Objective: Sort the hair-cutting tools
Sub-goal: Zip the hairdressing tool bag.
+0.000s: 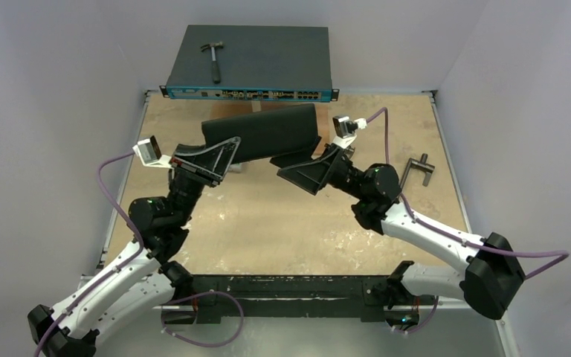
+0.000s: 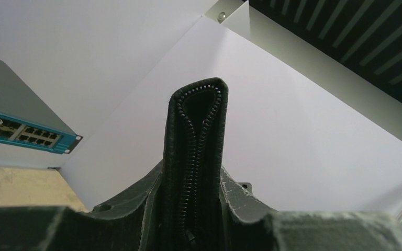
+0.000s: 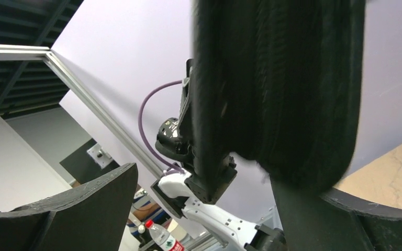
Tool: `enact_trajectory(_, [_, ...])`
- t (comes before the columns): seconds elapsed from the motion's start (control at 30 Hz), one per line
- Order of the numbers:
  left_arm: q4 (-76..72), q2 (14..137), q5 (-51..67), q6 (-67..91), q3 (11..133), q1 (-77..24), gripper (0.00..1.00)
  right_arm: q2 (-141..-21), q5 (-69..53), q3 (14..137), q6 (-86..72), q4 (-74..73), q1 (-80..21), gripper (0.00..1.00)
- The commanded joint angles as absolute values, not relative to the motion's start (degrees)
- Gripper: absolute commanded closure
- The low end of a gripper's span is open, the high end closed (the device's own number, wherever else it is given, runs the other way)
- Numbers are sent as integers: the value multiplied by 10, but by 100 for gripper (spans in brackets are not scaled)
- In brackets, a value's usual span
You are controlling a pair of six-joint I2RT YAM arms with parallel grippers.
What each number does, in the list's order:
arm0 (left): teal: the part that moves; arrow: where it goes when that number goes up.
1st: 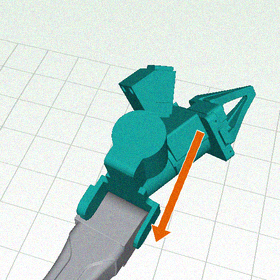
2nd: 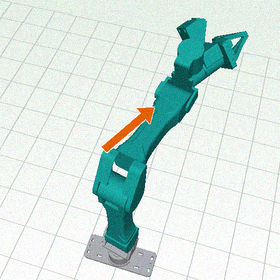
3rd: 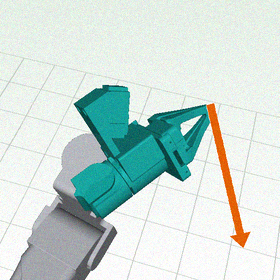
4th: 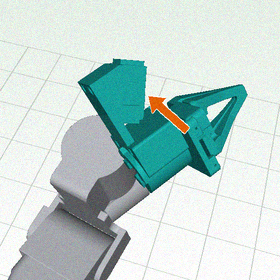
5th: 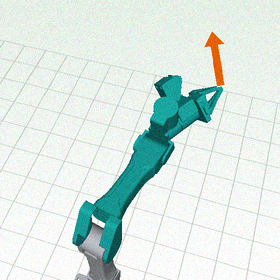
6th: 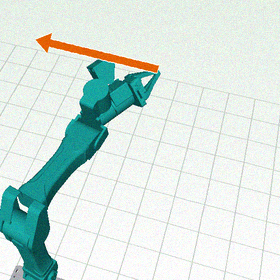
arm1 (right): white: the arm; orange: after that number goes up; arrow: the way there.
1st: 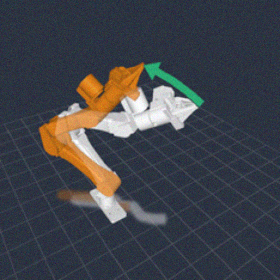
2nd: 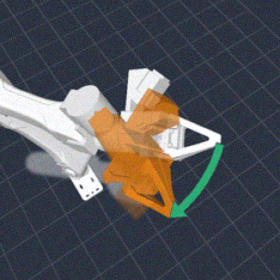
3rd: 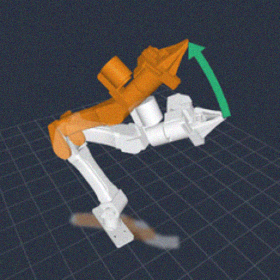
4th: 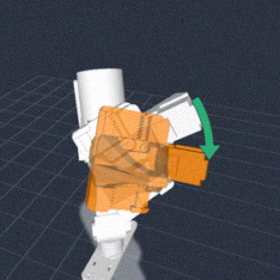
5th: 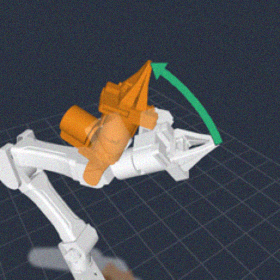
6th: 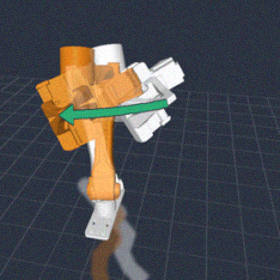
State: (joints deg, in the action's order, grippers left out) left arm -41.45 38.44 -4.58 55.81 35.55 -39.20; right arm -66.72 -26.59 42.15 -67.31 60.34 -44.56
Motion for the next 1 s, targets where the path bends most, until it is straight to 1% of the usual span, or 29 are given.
enact_trajectory(0.0, [-490,387,16,592,360,-396,100,-686,-268,472,-662,631,-442,1])
enact_trajectory(0.17, [-485,385,67,600,359,-396,100,-698,-266,495,-656,630,-435,2])
enact_trajectory(0.23, [-484,382,72,606,352,-396,100,-700,-264,498,-655,633,-431,7])
enact_trajectory(0.37, [-491,383,65,614,336,-396,100,-718,-272,503,-673,667,-431,26])
enact_trajectory(0.5, [-482,397,72,618,336,-396,100,-726,-270,488,-697,727,-431,50])
enact_trajectory(0.57, [-487,406,73,626,331,-397,100,-724,-269,481,-701,748,-431,57])
enact_trajectory(0.67, [-469,403,63,615,326,-397,100,-716,-259,465,-705,778,-431,64])
enact_trajectory(0.73, [-418,401,72,599,341,-397,100,-704,-259,465,-694,766,-429,72])
enact_trajectory(0.8, [-399,407,92,590,349,-397,100,-691,-262,467,-679,743,-427,81])
enact_trajectory(0.87, [-391,407,98,584,347,-397,100,-676,-263,472,-665,711,-425,99])
enact_trajectory(0.97, [-364,394,91,565,337,-399,100,-654,-247,469,-649,678,-424,100])
